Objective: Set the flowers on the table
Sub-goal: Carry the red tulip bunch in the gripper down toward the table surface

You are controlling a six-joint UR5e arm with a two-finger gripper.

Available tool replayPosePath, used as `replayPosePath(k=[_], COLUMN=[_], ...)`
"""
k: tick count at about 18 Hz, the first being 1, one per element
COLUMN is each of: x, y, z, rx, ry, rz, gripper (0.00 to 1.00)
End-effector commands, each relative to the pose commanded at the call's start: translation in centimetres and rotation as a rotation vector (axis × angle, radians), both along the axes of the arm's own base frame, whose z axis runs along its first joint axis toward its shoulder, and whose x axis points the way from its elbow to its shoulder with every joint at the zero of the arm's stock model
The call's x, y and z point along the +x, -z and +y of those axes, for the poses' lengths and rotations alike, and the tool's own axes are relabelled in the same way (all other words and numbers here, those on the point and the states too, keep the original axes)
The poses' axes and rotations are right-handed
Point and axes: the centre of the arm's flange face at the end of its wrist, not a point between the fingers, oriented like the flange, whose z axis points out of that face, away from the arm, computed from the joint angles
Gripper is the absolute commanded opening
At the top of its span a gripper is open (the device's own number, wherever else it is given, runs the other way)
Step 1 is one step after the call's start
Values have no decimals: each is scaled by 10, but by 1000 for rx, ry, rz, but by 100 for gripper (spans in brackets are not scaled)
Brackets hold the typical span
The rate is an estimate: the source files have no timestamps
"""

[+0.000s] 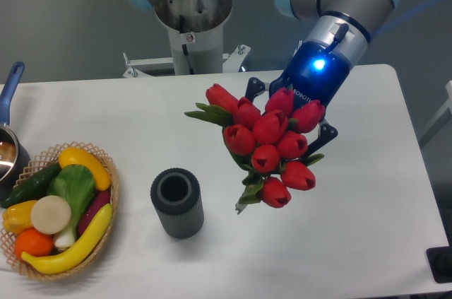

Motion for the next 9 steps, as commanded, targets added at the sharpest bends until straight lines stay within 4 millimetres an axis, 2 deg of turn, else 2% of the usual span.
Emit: replayPosePath(k=[9], x=[-1], y=[0], z=[-3], rx=[-34], ry=[-25], rz=[24], gripper=[49])
